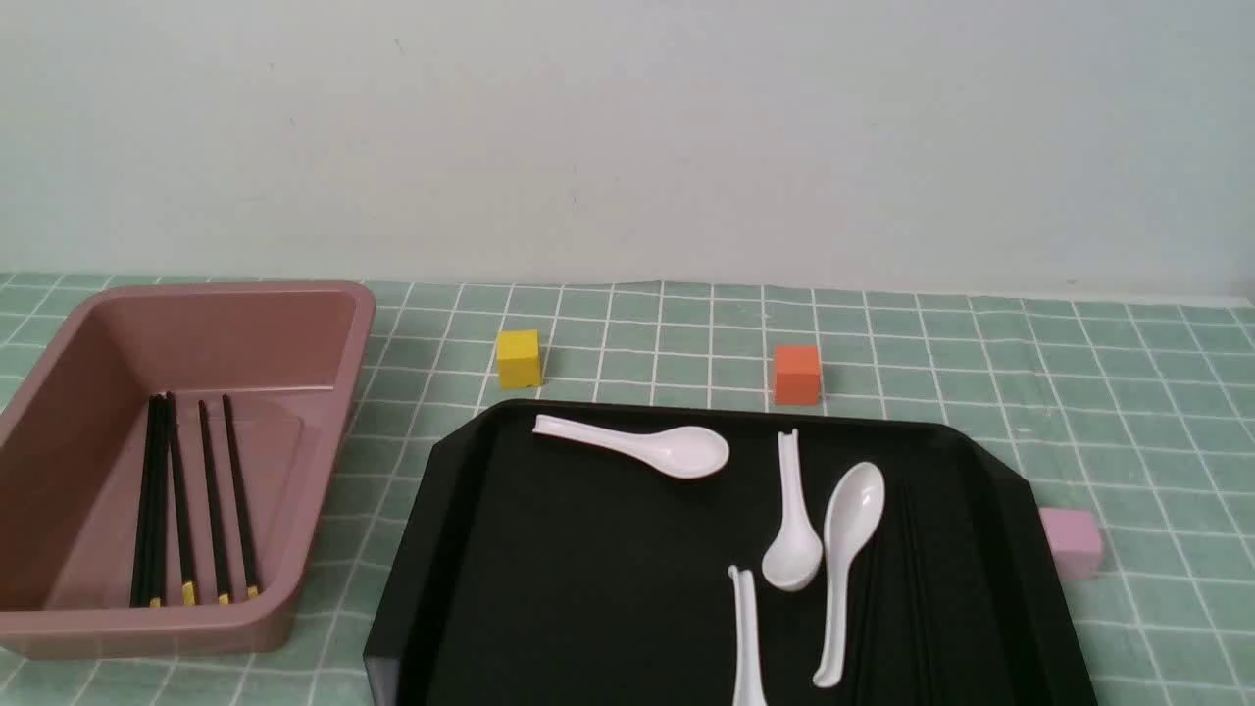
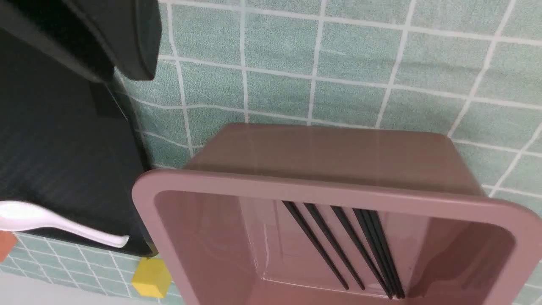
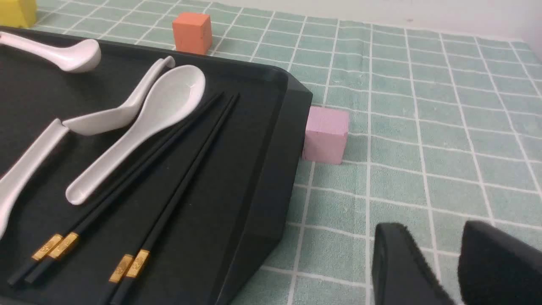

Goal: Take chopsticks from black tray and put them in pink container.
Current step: 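Move the gripper over the chopsticks on the black tray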

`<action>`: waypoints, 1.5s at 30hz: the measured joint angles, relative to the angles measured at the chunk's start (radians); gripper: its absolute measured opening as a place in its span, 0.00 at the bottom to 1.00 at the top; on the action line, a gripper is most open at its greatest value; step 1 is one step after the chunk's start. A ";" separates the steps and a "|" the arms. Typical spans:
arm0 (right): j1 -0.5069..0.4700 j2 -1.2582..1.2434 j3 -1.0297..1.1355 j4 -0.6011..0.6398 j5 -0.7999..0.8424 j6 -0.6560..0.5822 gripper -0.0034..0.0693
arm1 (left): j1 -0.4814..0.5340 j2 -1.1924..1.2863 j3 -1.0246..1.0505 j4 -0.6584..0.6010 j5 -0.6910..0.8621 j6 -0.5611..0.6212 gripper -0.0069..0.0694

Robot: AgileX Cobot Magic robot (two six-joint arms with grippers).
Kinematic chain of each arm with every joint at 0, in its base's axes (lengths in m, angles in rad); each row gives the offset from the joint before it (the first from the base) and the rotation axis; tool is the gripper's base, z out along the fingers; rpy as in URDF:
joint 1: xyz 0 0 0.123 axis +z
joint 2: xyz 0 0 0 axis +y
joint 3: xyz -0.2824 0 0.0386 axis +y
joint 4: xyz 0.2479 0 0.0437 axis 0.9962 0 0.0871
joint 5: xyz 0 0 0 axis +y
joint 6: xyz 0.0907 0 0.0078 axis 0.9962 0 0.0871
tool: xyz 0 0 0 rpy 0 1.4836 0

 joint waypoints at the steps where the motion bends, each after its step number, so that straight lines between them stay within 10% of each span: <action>1: 0.000 0.000 0.000 0.000 0.000 0.000 0.38 | 0.000 0.000 0.000 0.000 0.000 0.000 0.19; 34: 0.000 0.000 0.000 0.014 -0.006 0.016 0.38 | 0.000 0.000 0.000 0.000 0.000 0.000 0.20; 45: 0.000 0.000 0.005 0.555 -0.048 0.363 0.38 | 0.000 0.000 0.000 0.000 0.000 0.000 0.20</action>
